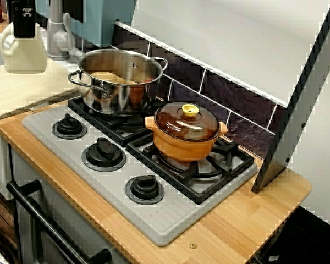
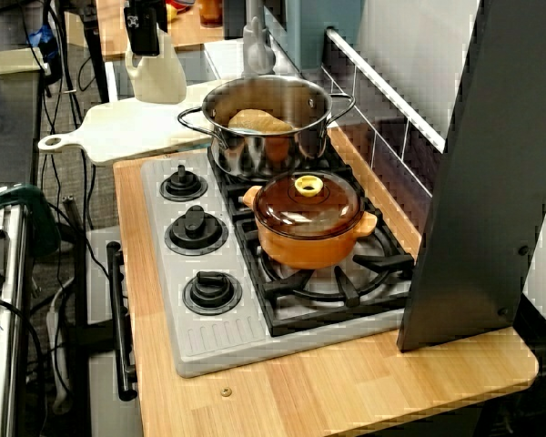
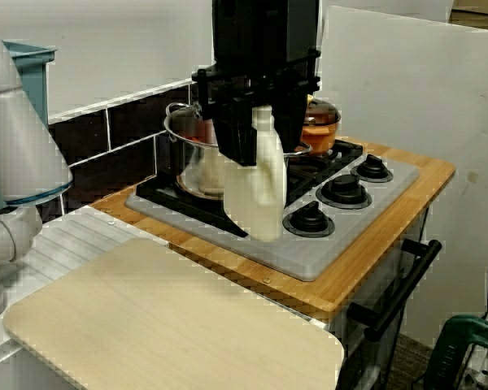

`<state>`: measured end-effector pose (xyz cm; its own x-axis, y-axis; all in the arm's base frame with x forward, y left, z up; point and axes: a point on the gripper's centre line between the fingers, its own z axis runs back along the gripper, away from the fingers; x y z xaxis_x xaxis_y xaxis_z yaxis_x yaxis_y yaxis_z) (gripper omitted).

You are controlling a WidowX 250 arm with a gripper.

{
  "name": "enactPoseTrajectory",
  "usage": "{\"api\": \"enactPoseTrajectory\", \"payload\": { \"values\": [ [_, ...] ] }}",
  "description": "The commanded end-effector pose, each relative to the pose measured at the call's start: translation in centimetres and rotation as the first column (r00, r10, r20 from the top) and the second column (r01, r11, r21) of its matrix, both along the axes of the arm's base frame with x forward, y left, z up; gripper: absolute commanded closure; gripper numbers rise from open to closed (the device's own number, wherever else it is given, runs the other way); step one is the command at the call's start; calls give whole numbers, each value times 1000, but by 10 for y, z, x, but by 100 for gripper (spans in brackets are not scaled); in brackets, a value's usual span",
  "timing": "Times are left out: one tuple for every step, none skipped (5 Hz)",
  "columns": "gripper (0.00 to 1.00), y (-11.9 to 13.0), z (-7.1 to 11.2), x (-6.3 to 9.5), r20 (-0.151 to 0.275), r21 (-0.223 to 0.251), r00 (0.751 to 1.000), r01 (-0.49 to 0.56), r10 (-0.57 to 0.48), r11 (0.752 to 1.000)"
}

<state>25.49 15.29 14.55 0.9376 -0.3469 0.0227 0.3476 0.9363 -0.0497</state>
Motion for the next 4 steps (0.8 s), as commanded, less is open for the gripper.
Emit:
{"api": "enactPoseTrajectory", "payload": {
  "values": [
    [100,-17,44,7,62,-3,998,10,-10,1000],
    [100,-21,50,9,61,-29,998,11,-10,1000],
    [100,-26,56,12,49,-80,998,31,-27,996],
    [100,-33,56,12,45,-99,998,47,-42,994]
  ]
}}
